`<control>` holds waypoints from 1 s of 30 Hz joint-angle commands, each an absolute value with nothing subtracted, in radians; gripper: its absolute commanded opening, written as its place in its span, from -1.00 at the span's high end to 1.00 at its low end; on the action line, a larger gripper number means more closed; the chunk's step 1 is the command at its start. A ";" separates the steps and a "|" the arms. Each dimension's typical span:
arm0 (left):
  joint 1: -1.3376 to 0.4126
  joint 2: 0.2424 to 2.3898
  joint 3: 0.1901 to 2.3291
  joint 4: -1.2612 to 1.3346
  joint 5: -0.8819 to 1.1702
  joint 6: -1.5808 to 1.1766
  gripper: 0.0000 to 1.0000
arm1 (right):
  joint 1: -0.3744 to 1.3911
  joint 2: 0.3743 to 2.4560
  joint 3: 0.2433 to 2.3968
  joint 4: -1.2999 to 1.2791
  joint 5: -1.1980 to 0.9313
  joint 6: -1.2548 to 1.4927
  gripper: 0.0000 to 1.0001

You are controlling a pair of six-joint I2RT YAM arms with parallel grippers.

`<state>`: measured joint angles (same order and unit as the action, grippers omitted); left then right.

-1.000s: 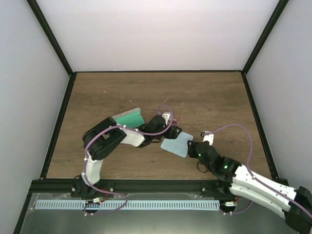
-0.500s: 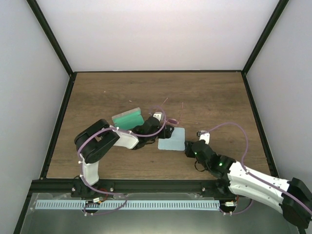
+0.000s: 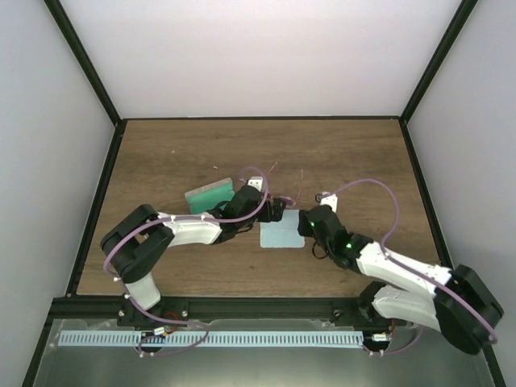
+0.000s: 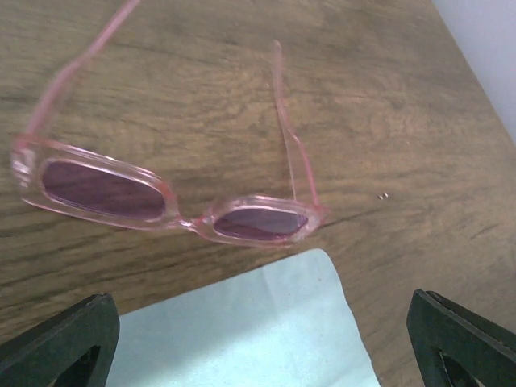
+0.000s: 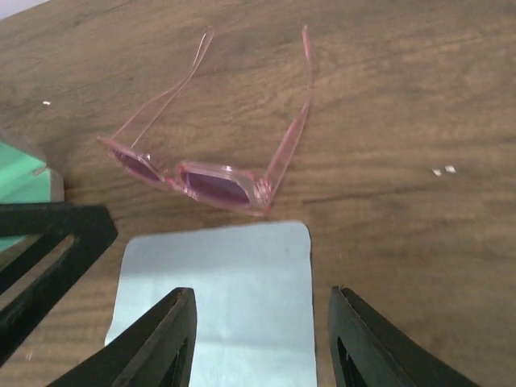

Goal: Organize the sunglasses
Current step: Adjust the glasses cleaning cloth at the center of the board, then fold the glasses cleaning cloth at the center of the board.

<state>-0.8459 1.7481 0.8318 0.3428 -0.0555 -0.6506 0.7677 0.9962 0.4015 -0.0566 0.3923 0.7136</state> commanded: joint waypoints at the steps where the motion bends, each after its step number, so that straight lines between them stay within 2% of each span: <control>1: -0.842 1.733 0.868 0.189 -0.196 -0.654 -0.95 | 0.703 1.163 0.523 0.028 0.346 0.611 0.08; 5: -0.840 1.798 0.917 0.059 -0.276 -0.682 -0.58 | 0.660 1.355 0.630 0.012 0.314 0.541 0.05; 11: -0.841 1.842 0.965 0.000 -0.272 -0.692 -0.53 | 0.564 1.462 0.702 0.032 0.178 0.456 0.05; 19: -0.841 1.876 0.991 -0.017 -0.288 -0.693 -0.38 | 0.558 1.631 0.788 0.038 0.138 0.421 0.16; 22: -0.841 1.884 1.005 -0.019 -0.287 -0.693 -0.25 | 0.558 1.628 0.785 0.043 0.126 0.420 0.22; 26: -0.840 1.911 1.020 -0.018 -0.255 -0.690 0.05 | 0.558 1.619 0.778 0.043 0.131 0.424 0.24; 30: -0.841 1.928 1.017 -0.014 -0.247 -0.692 0.11 | 0.557 1.606 0.766 0.046 0.139 0.430 0.24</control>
<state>-0.8429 1.8973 1.0027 -0.0006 -0.2649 -0.6926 0.5594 1.6310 0.7521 0.0319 0.1345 0.4366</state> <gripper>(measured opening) 0.453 0.379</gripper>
